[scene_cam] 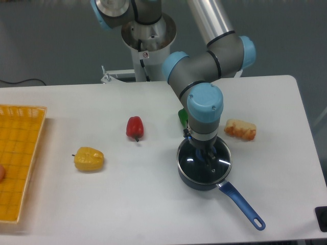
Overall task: Open the lid
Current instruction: 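Close the gripper on the lid knob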
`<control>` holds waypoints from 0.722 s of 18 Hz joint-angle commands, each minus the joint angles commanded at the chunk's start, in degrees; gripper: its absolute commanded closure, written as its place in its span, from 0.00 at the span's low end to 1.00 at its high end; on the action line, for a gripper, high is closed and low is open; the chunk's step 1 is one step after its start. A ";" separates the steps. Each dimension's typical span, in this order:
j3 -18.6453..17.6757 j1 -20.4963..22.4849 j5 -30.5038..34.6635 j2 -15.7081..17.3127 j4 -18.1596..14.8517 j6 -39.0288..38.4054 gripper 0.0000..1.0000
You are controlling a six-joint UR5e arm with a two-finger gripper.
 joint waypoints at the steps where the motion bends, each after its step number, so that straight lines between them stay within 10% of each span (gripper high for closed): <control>1: 0.09 0.09 0.00 0.00 -0.26 0.00 0.07; 13: 0.00 0.62 -0.09 0.09 -0.44 1.14 0.29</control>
